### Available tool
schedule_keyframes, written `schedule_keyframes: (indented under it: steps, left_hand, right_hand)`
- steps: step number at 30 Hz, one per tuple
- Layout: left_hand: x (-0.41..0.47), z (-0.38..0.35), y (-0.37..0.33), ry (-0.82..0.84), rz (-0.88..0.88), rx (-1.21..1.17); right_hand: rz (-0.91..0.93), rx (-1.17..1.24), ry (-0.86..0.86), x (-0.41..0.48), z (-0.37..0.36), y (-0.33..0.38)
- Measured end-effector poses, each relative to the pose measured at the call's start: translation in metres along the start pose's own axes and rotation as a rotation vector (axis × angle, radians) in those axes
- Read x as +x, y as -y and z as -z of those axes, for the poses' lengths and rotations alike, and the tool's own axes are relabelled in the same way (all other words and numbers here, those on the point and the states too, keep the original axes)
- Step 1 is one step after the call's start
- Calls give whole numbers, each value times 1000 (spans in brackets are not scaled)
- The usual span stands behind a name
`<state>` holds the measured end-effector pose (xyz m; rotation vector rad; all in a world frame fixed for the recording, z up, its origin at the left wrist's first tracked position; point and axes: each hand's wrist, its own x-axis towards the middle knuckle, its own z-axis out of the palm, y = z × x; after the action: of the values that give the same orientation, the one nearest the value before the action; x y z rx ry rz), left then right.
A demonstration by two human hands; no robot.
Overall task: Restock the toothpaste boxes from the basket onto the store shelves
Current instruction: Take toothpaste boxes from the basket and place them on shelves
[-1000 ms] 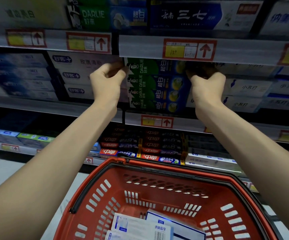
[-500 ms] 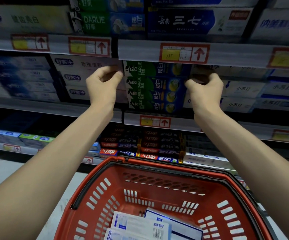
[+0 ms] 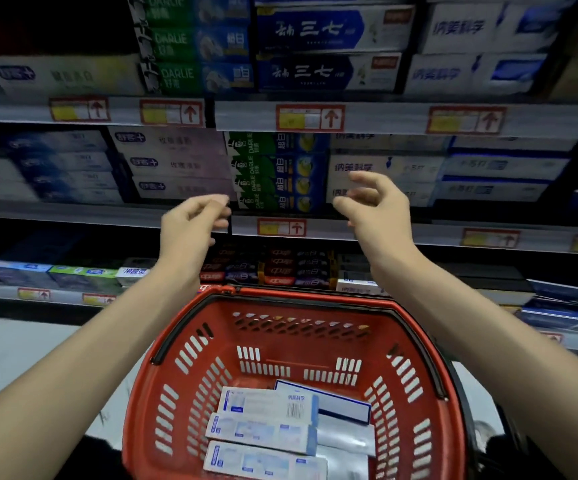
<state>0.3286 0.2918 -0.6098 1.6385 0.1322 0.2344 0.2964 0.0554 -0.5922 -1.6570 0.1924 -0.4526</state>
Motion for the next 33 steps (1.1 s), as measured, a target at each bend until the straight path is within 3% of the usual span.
schedule_keyframes:
  steps: [8, 19, 22, 27, 29, 33]
  left_hand:
    - [-59, -11, -6, 156, 9, 53]
    - [-83, -34, 33, 309, 108, 183]
    - [-77, -38, 60, 404, 239, 362]
    - [-67, -37, 123, 613, 526, 772]
    - [-61, -31, 145, 664, 516, 933]
    - [-56, -20, 163, 797, 414, 1302]
  right_hand:
    - [70, -163, 227, -54, 48, 4]
    - [58, -249, 298, -75, 73, -57]
    - [120, -614, 465, -87, 84, -102]
    - [147, -1331, 918, -128, 113, -168]
    - [234, -1569, 1082, -139, 119, -175]
    - [184, -1714, 1110, -137, 138, -169]
